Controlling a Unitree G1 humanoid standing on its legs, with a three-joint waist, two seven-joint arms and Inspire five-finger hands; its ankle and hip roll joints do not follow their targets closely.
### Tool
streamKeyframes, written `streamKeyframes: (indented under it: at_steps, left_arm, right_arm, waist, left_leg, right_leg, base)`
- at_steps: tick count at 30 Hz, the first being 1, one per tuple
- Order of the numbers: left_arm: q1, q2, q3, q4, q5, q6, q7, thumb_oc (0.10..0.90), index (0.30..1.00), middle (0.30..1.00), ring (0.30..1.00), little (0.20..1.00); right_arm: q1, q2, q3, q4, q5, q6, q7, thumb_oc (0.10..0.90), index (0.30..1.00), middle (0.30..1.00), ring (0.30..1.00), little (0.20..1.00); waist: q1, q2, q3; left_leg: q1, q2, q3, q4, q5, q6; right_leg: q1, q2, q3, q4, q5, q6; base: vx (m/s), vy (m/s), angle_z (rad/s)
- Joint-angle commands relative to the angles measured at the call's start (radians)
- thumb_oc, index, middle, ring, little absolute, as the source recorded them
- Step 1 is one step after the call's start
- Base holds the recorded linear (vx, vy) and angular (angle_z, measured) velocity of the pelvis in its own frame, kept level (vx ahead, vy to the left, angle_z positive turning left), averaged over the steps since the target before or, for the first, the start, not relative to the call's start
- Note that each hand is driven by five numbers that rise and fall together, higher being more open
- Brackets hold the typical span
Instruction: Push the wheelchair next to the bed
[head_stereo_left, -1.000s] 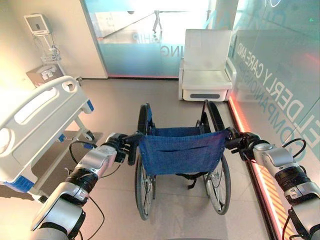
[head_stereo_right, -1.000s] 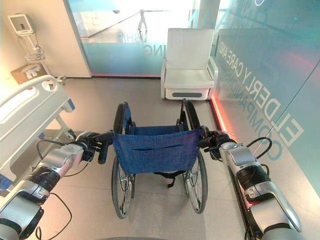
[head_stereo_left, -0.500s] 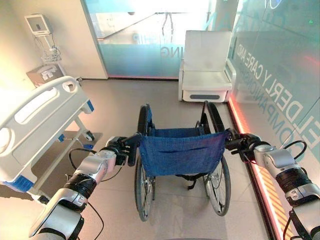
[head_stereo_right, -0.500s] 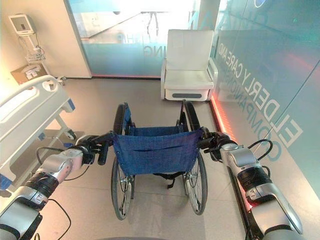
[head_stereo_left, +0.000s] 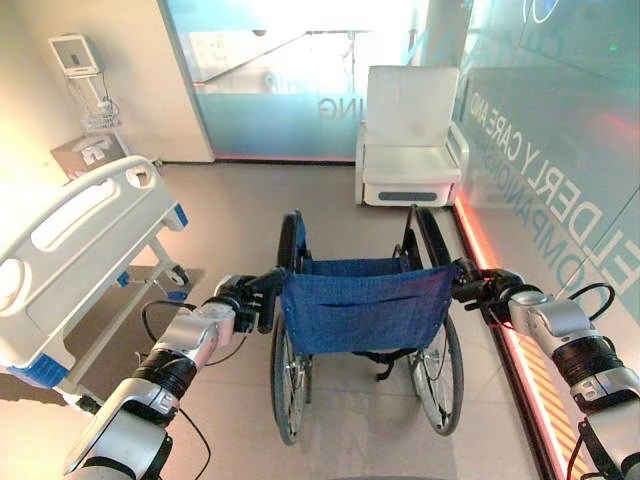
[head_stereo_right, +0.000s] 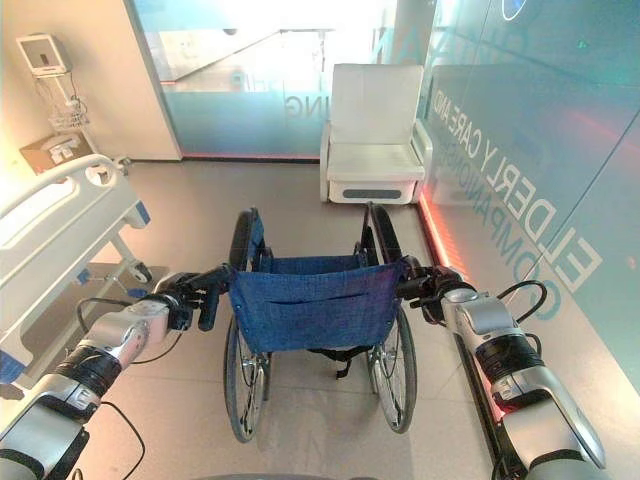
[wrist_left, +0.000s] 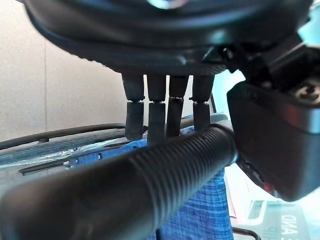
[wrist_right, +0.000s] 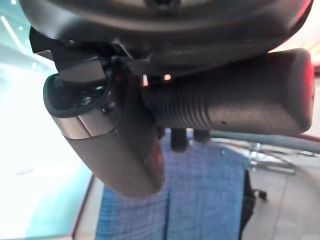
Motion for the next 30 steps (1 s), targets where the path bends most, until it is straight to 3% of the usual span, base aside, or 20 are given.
streamKeyframes:
  at_steps: [1,2,7,12,14,16,17,18,19,20,21,23,27,28,30]
  left_arm:
    - [-0.141,-0.227,0.086,-0.014,-0.334,-0.14,-0.104,0.4,0.3,0.3,0.3,0.3]
    - [-0.144,-0.218,0.082,-0.01,-0.32,-0.148,-0.093,0.4,0.3,0.3,0.3,0.3]
    - [-0.114,-0.191,0.066,-0.006,-0.307,-0.177,-0.101,0.4,0.3,0.3,0.3,0.3]
    - [-0.098,-0.212,0.065,0.016,-0.284,-0.191,-0.118,0.4,0.3,0.3,0.3,0.3]
    - [-0.088,-0.221,0.071,0.024,-0.286,-0.199,-0.111,0.4,0.3,0.3,0.3,0.3]
    - [-0.066,-0.226,0.078,0.013,-0.287,-0.205,-0.087,0.4,0.3,0.3,0.3,0.3]
    - [-0.064,-0.225,0.078,0.011,-0.287,-0.207,-0.085,0.4,0.3,0.3,0.3,0.3]
    - [-0.048,-0.223,0.081,-0.003,-0.292,-0.215,-0.068,0.4,0.3,0.3,0.3,0.3]
    - [-0.036,-0.221,0.087,-0.011,-0.29,-0.222,-0.064,0.4,0.3,0.3,0.3,0.3]
    - [-0.019,-0.216,0.094,-0.026,-0.294,-0.232,-0.057,0.4,0.3,0.3,0.3,0.3]
    - [-0.01,-0.208,0.102,-0.038,-0.298,-0.233,-0.053,0.4,0.3,0.3,0.3,0.3]
    - [-0.009,-0.195,0.116,-0.052,-0.303,-0.229,-0.052,0.4,0.3,0.3,0.3,0.3]
    - [-0.016,-0.161,0.137,-0.042,-0.299,-0.234,-0.084,0.4,0.3,0.3,0.3,0.3]
    - [-0.02,-0.15,0.144,-0.033,-0.299,-0.236,-0.097,0.4,0.3,0.3,0.3,0.3]
    - [-0.017,-0.137,0.147,-0.036,-0.296,-0.236,-0.108,0.4,0.3,0.3,0.3,0.3]
  right_arm:
    - [-0.146,0.206,0.002,-0.022,0.242,-0.141,0.083,0.4,0.3,0.3,0.3,0.3]
    - [-0.15,0.196,0.003,-0.011,0.244,-0.142,0.095,0.4,0.3,0.3,0.3,0.3]
    - [-0.119,0.172,0.0,-0.017,0.246,-0.149,0.121,0.4,0.3,0.3,0.3,0.3]
    - [-0.102,0.161,-0.01,0.001,0.236,-0.154,0.139,0.4,0.3,0.3,0.3,0.3]
    - [-0.102,0.164,-0.007,0.008,0.234,-0.152,0.143,0.4,0.3,0.3,0.3,0.3]
    - [-0.091,0.172,0.003,-0.002,0.224,-0.148,0.144,0.4,0.3,0.3,0.3,0.3]
    - [-0.09,0.173,0.004,-0.004,0.223,-0.148,0.143,0.4,0.3,0.3,0.3,0.3]
    - [-0.081,0.17,0.011,-0.021,0.22,-0.148,0.141,0.4,0.3,0.3,0.3,0.3]
    - [-0.072,0.167,0.012,-0.035,0.215,-0.149,0.142,0.4,0.3,0.3,0.3,0.3]
    - [-0.061,0.161,0.014,-0.05,0.209,-0.154,0.152,0.4,0.3,0.3,0.3,0.3]
    - [-0.056,0.157,0.012,-0.059,0.209,-0.155,0.155,0.4,0.3,0.3,0.3,0.3]
    - [-0.06,0.155,0.02,-0.073,0.22,-0.158,0.141,0.4,0.3,0.3,0.3,0.3]
    - [-0.119,0.169,0.041,-0.061,0.246,-0.149,0.104,0.4,0.3,0.3,0.3,0.3]
    - [-0.142,0.171,0.047,-0.059,0.261,-0.141,0.087,0.4,0.3,0.3,0.3,0.3]
    - [-0.145,0.169,0.055,-0.067,0.27,-0.141,0.072,0.4,0.3,0.3,0.3,0.3]
  waist:
    - [0.034,-0.009,0.019]
    - [0.024,-0.018,0.021]
    - [-0.009,-0.039,0.031]
    - [-0.03,-0.042,0.002]
    - [-0.035,-0.035,-0.019]
    - [-0.038,-0.021,-0.041]
    - [-0.039,-0.025,-0.044]
    - [-0.038,-0.033,-0.046]
    - [-0.033,-0.047,-0.041]
    - [-0.024,-0.059,-0.031]
    - [-0.018,-0.062,-0.024]
    - [0.001,-0.063,-0.002]
    - [0.033,-0.053,0.03]
    - [0.044,-0.039,0.037]
    - [0.067,-0.026,0.04]
  left_leg:
    - [-0.032,-0.075,-0.031,0.113,-0.073,0.006]
    - [-0.016,-0.091,-0.046,0.123,-0.099,0.004]
    - [0.031,-0.12,-0.098,0.154,-0.166,0.011]
    - [0.063,-0.119,-0.14,0.187,-0.213,0.012]
    - [0.074,-0.105,-0.141,0.23,-0.19,-0.01]
    - [0.061,-0.068,-0.116,0.36,-0.059,-0.065]
    - [0.053,-0.07,-0.112,0.379,-0.038,-0.07]
    - [-0.006,-0.053,-0.073,0.531,0.056,-0.104]
    - [-0.069,-0.045,-0.041,0.646,0.09,-0.119]
    - [-0.154,-0.028,-0.003,0.789,0.109,-0.136]
    - [-0.21,-0.011,0.014,0.85,0.118,-0.145]
    - [-0.299,0.03,0.04,0.869,0.1,-0.142]
    - [-0.316,0.074,0.059,0.563,0.098,-0.126]
    - [-0.322,0.08,0.071,0.401,0.135,-0.134]
    - [-0.36,0.067,0.05,0.229,0.188,-0.143]
  right_leg:
    - [-0.145,-0.051,-0.01,0.022,0.276,0.03]
    - [-0.168,-0.03,-0.014,-0.073,0.294,0.045]
    - [-0.264,0.012,-0.013,-0.247,0.413,0.082]
    - [-0.256,0.03,0.006,-0.242,0.399,0.06]
    - [-0.239,0.04,-0.003,-0.208,0.369,0.036]
    - [-0.19,0.064,-0.024,-0.207,0.325,-0.004]
    - [-0.187,0.061,-0.023,-0.21,0.323,-0.008]
    - [-0.148,0.062,-0.024,-0.218,0.297,-0.036]
    - [-0.115,0.053,-0.025,-0.221,0.28,-0.051]
    - [-0.082,0.046,-0.031,-0.213,0.252,-0.069]
    - [-0.063,0.044,-0.041,-0.208,0.236,-0.079]
    - [-0.021,0.043,-0.052,-0.196,0.204,-0.091]
    - [0.028,0.061,-0.035,-0.174,0.154,-0.087]
    - [0.04,0.084,-0.021,-0.164,0.139,-0.087]
    - [0.066,0.106,0.002,-0.168,0.126,-0.084]
  base:
    - [0.3,-0.116,-0.11]
    - [0.25,-0.103,-0.1]
    - [0.37,-0.162,0.08]
    - [0.39,-0.195,0.55]
    - [0.3,-0.181,0.69]
    - [0.27,-0.192,0.66]
    - [0.23,-0.216,0.36]
    - [0.19,-0.219,0.18]
    - [0.28,-0.308,0.26]
    - [0.21,-0.239,0.14]
    - [0.16,-0.182,-0.09]
    - [0.2,-0.113,-0.3]
    - [0.29,0.017,-0.19]
    - [0.34,0.121,-0.06]
    - [0.44,0.161,-0.09]
